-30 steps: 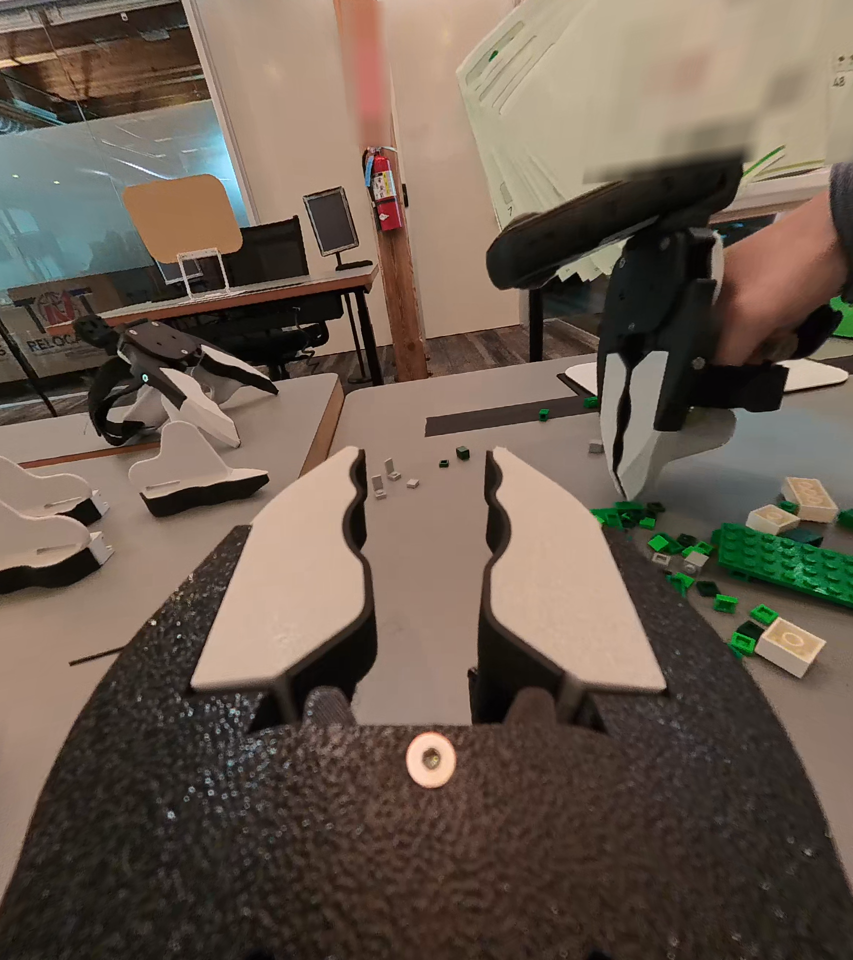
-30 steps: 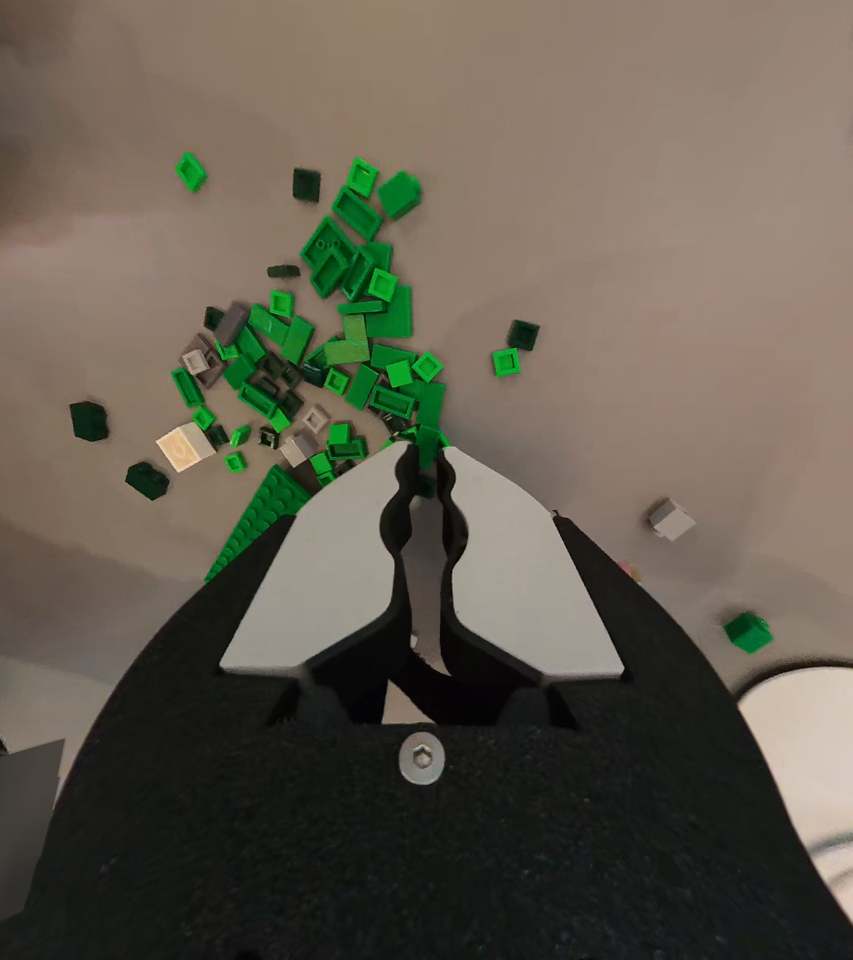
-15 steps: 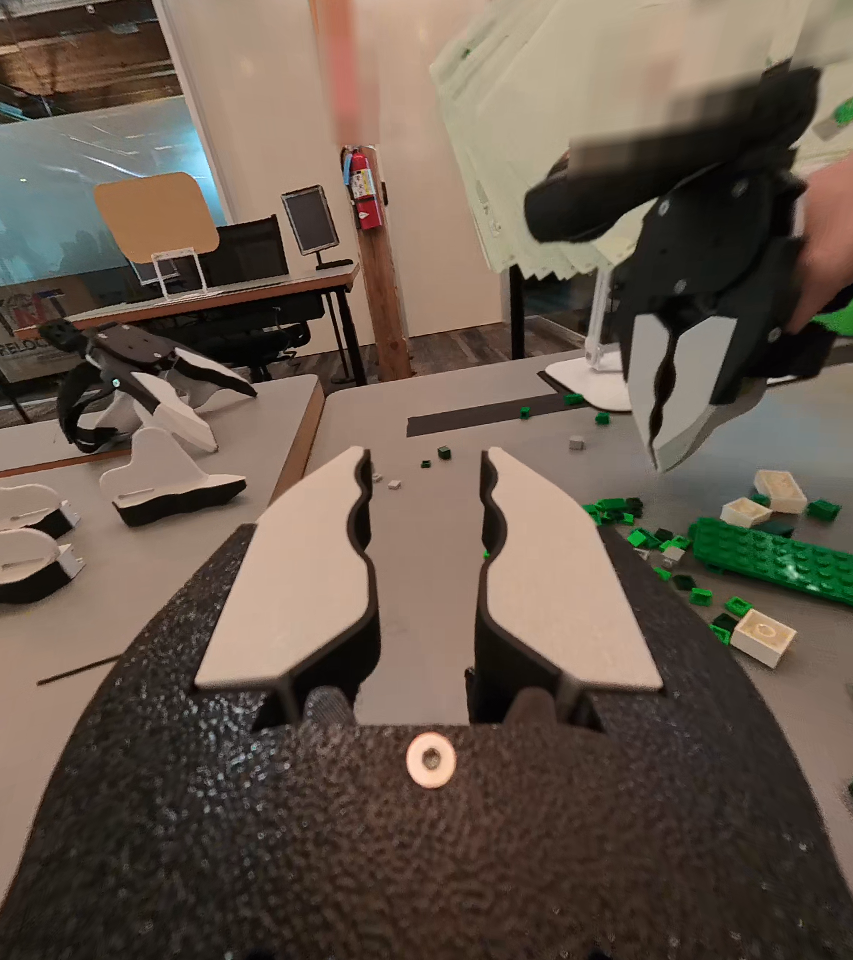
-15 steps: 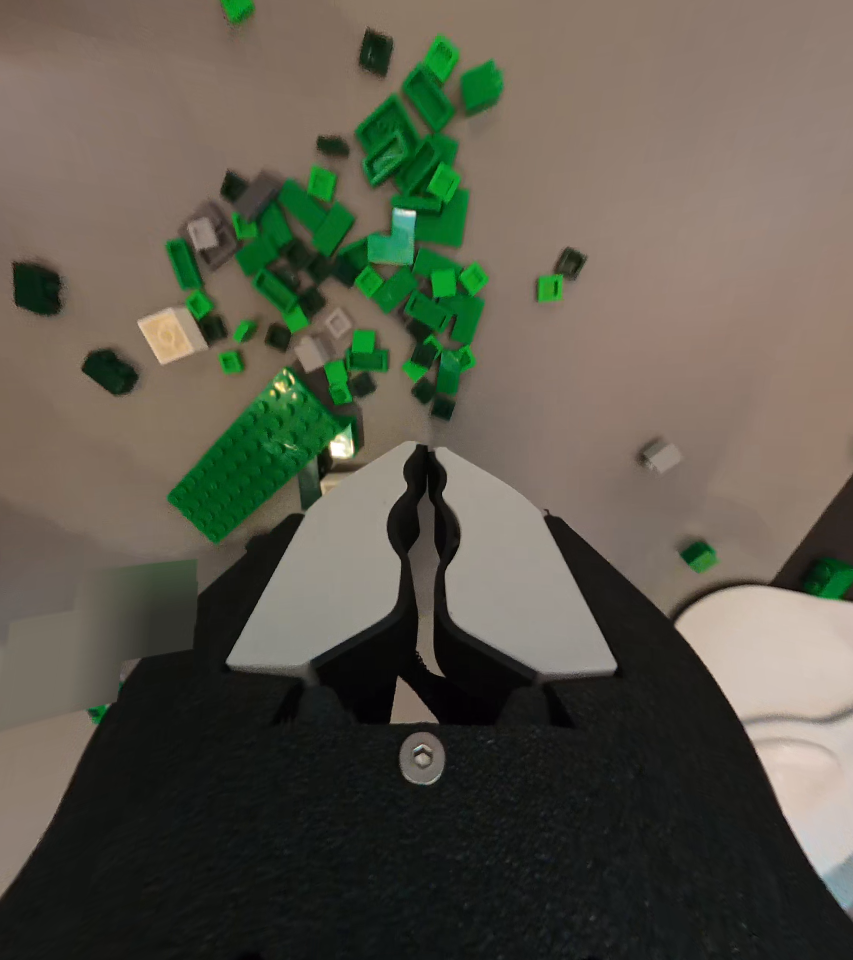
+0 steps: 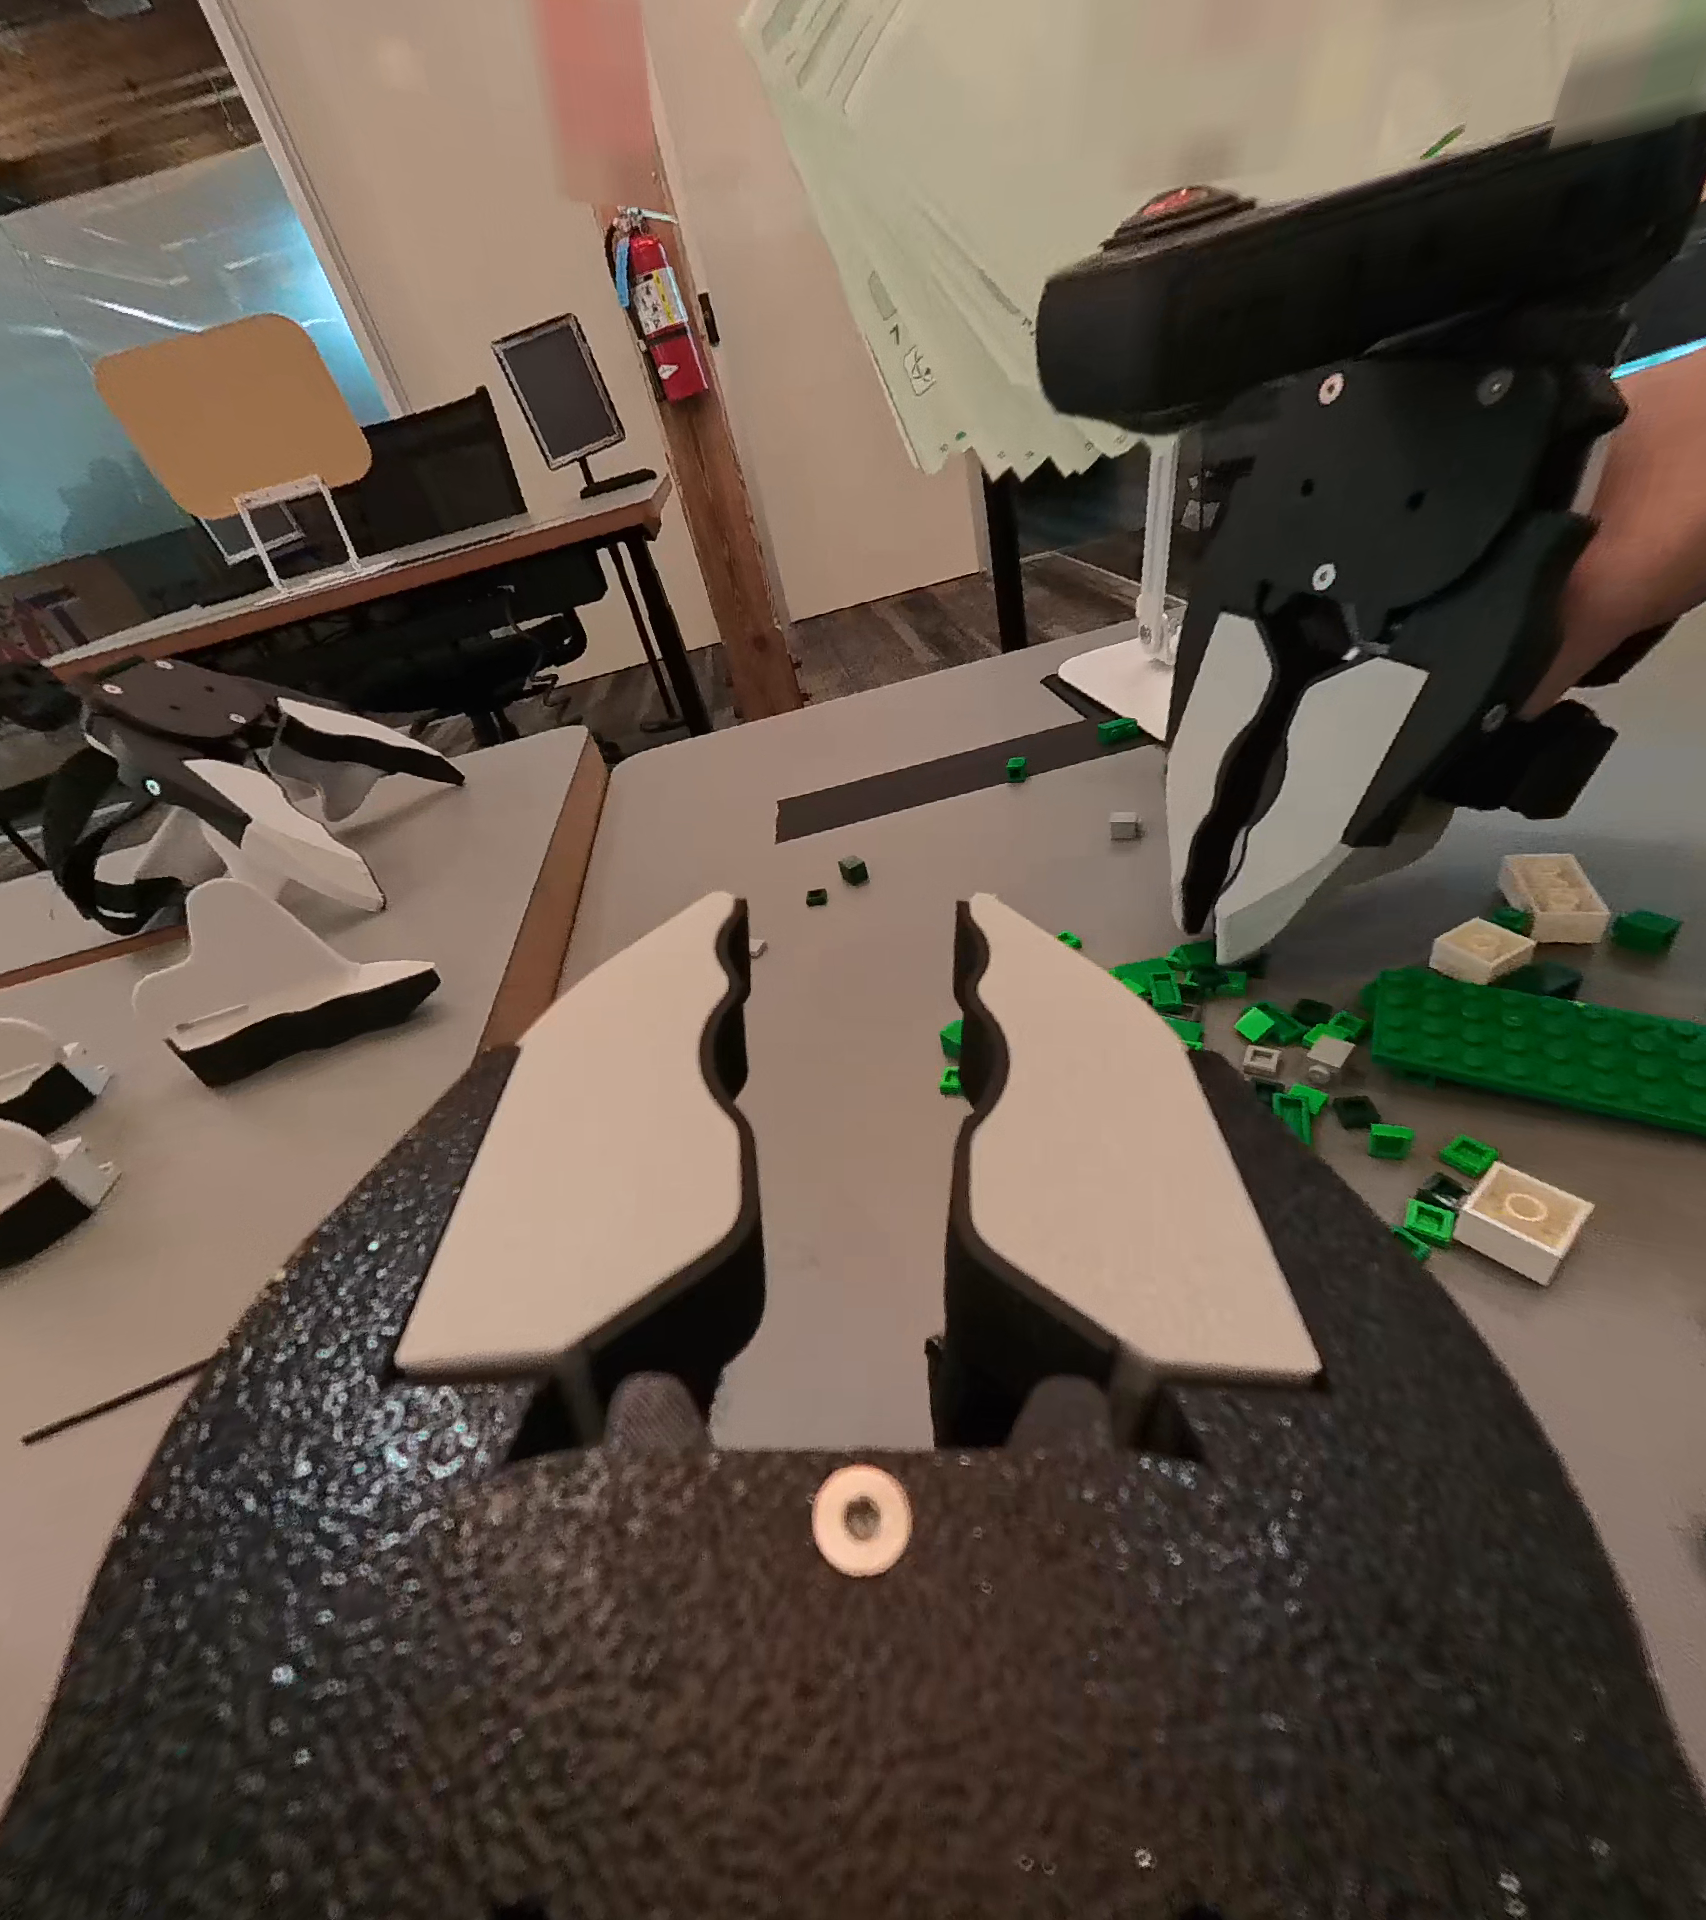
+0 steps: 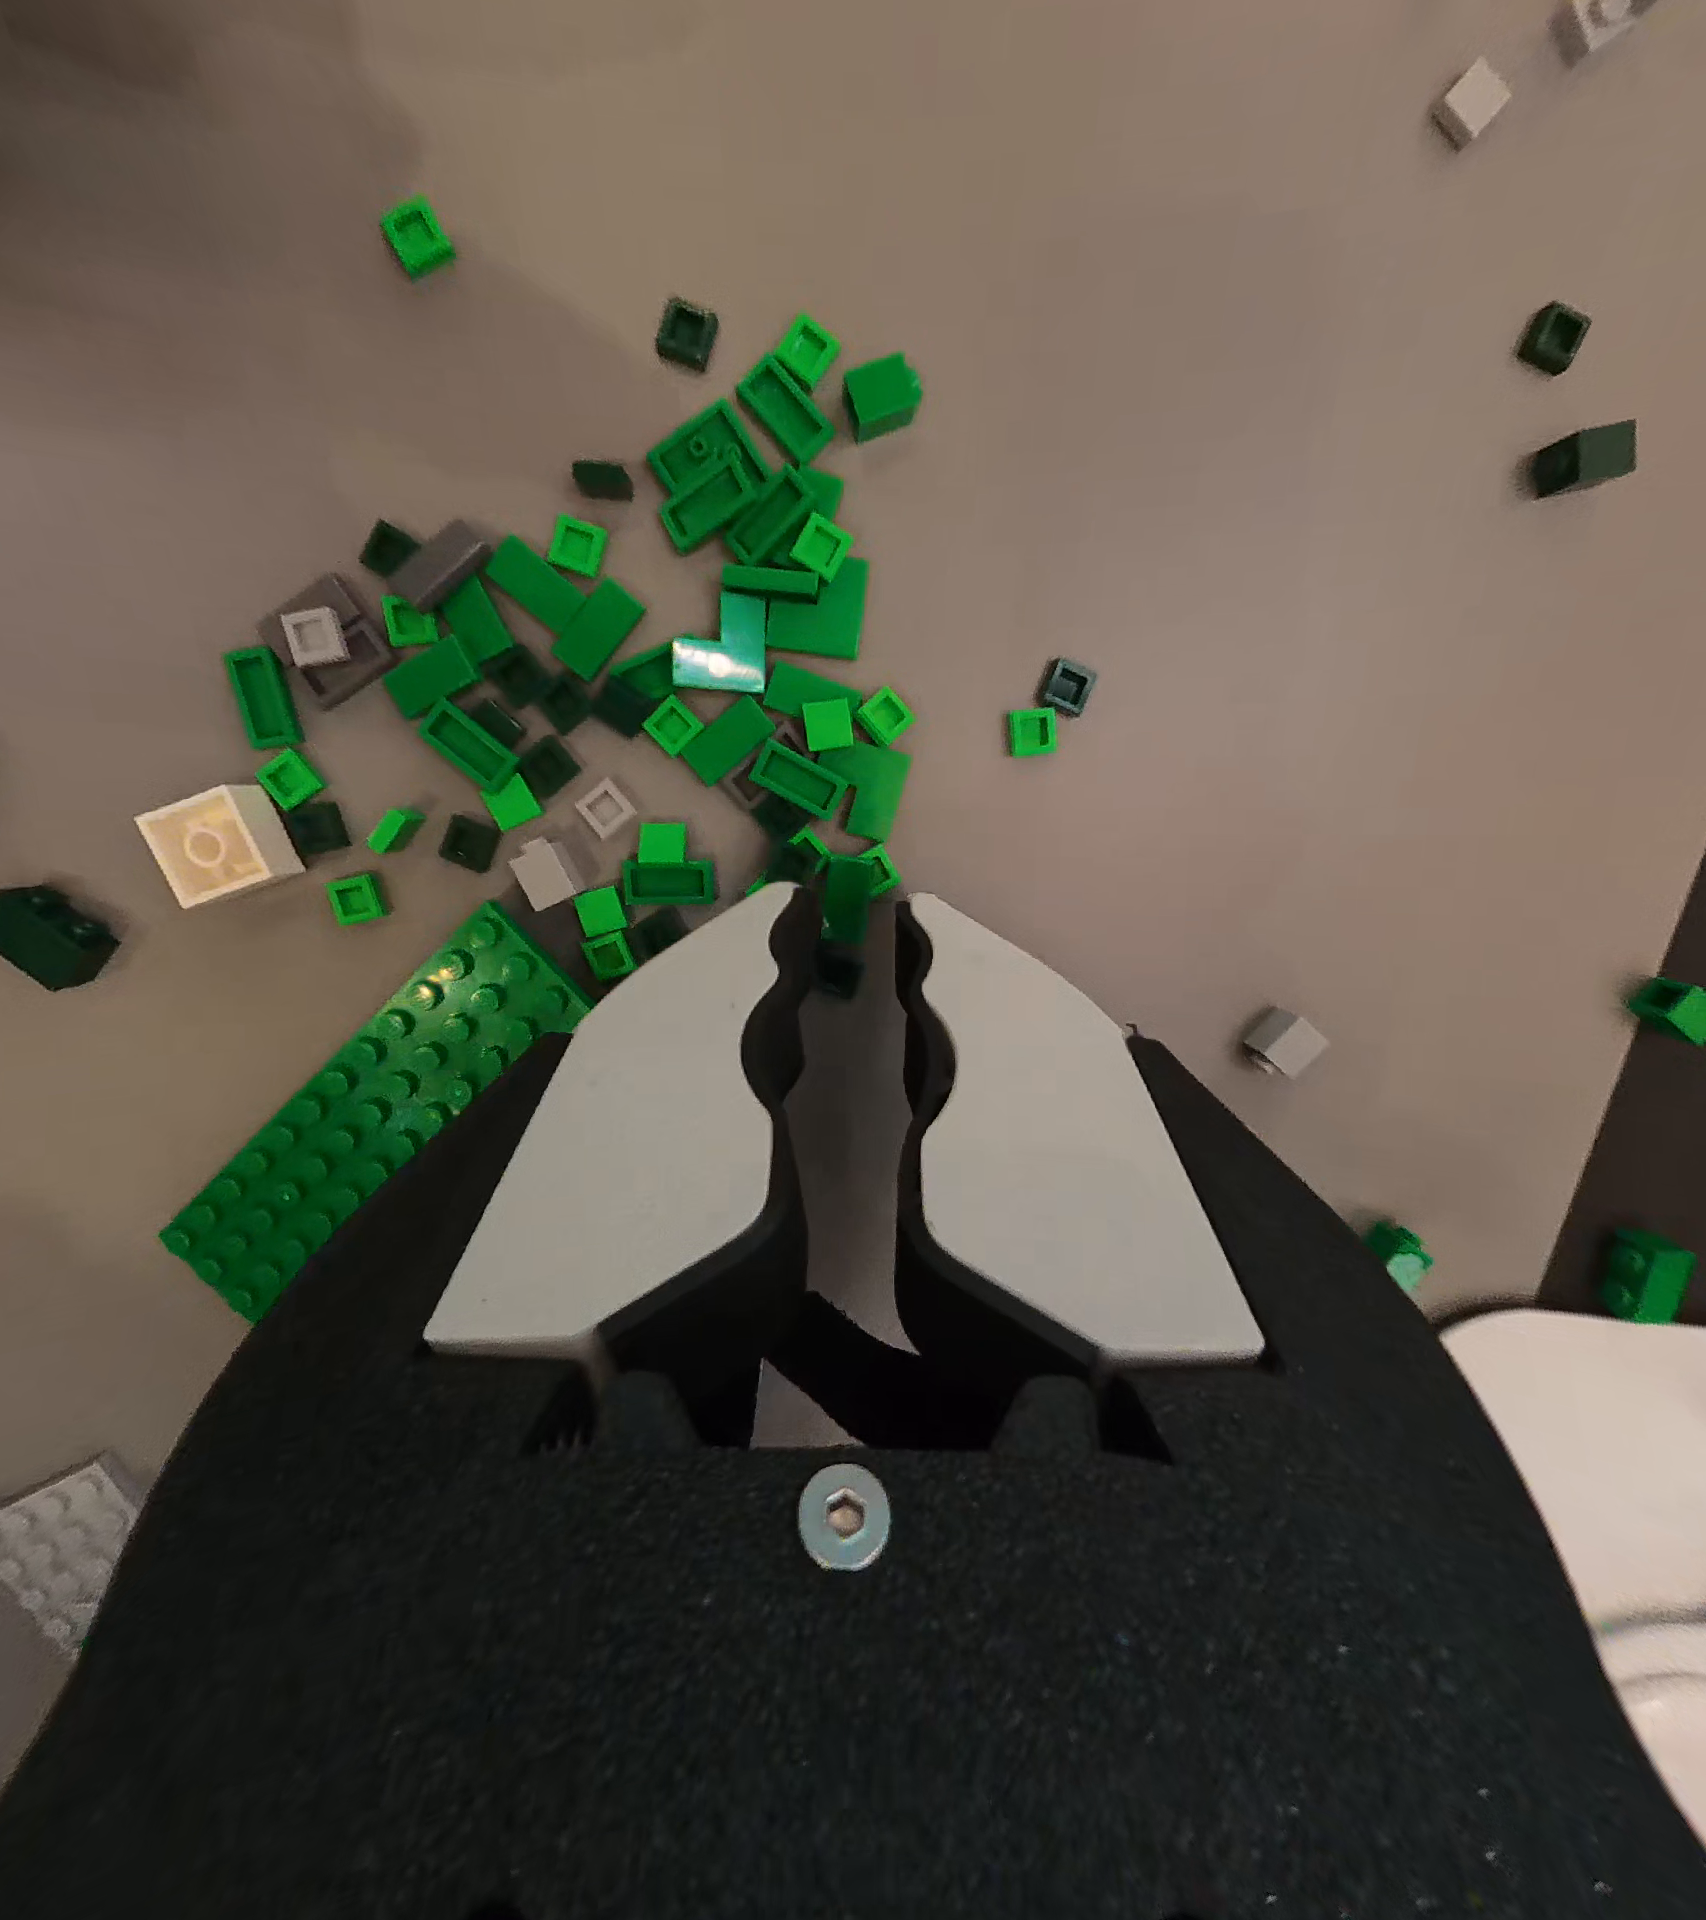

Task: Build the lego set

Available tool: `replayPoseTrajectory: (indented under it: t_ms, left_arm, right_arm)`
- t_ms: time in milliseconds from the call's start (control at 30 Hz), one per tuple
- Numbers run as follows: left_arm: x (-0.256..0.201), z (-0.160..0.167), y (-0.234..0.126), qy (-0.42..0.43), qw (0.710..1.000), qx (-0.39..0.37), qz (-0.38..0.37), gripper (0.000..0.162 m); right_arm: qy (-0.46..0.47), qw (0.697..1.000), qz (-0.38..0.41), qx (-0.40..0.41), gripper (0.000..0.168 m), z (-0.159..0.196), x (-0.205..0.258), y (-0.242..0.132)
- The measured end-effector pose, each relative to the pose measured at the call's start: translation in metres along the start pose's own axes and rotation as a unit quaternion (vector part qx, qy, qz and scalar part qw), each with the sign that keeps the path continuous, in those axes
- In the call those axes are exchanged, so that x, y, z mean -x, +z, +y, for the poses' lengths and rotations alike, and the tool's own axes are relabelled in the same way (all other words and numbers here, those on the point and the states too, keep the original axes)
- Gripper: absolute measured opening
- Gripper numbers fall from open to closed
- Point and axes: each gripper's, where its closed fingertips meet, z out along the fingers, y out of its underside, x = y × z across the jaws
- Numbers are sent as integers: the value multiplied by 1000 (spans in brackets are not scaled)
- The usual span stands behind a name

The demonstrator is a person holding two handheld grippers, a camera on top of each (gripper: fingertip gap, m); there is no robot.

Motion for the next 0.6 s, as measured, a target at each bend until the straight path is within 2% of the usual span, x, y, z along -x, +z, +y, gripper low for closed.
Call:
replayPoseTrajectory:
  t_ms: [200, 333, 467, 600]
  left_arm:
    - [-4, -1, 0, -3, 1000, -3, 17, 38]
    - [-14, -10, -3, 1, 999, -25, 44, 39]
    - [-56, -30, -7, 36, 990, -60, 122, 40]
    - [-137, -40, -18, 86, 956, -52, 277, 46]
  right_arm:
    - [-25, 999, 18, 8, 5, 0, -1, 3]
    - [-55, 998, 41, 10, 3, 5, 3, -14]
    - [-62, 997, 40, -9, 3, 26, 31, -51]
    - [-38, 999, -18, 24, 3, 89, 88, -85]
